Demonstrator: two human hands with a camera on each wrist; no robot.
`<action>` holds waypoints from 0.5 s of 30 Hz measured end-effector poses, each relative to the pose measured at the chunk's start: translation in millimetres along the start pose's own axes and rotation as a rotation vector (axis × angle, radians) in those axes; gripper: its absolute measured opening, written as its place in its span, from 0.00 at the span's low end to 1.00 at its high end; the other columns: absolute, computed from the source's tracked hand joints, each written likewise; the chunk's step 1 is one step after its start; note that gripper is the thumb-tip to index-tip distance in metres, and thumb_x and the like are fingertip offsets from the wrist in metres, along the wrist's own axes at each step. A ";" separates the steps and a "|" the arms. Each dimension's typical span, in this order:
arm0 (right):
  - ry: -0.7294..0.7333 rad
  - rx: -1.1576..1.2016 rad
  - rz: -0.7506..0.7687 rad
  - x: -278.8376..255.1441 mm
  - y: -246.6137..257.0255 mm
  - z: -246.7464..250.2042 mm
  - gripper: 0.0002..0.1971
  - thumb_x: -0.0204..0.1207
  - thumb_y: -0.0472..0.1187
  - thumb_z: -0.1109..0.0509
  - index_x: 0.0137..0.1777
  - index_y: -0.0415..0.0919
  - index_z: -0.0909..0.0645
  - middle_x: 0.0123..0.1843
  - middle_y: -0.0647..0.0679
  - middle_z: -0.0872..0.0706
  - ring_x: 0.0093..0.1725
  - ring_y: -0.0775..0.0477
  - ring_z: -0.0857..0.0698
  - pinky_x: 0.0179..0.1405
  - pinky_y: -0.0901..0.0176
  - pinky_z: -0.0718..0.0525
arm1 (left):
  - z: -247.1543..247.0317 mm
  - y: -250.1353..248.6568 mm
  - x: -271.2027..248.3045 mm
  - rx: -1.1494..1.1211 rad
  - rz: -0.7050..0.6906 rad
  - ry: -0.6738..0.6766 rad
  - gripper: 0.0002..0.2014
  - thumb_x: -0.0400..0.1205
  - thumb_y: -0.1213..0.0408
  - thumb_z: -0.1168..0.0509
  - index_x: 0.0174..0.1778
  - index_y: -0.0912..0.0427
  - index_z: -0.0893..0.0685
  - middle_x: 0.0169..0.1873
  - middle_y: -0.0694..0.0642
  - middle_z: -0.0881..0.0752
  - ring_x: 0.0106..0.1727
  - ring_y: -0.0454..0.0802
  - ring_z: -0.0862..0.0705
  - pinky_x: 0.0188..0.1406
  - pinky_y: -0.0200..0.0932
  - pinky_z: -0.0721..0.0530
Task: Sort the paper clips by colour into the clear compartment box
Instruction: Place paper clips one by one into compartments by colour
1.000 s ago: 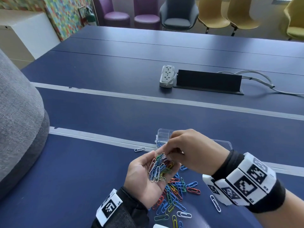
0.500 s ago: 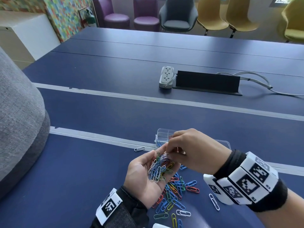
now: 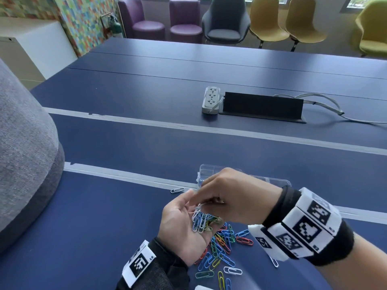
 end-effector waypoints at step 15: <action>0.013 -0.078 0.043 6.8 -1.0 -18.4 0.07 0.76 0.39 0.36 0.49 0.44 0.17 0.47 0.47 0.19 0.46 0.43 0.20 0.43 0.47 0.19 | -2.1 -3.2 -0.8 -0.086 0.025 0.059 0.11 0.76 0.62 0.42 0.40 0.65 0.18 0.35 0.60 0.18 0.36 0.53 0.19 0.35 0.43 0.16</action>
Point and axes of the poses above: each hand's wrist, its own x-axis towards the middle knuckle, its own z-axis out of the back of the hand, y = z × x, the point moved 4 cm from there along x, towards the middle knuckle
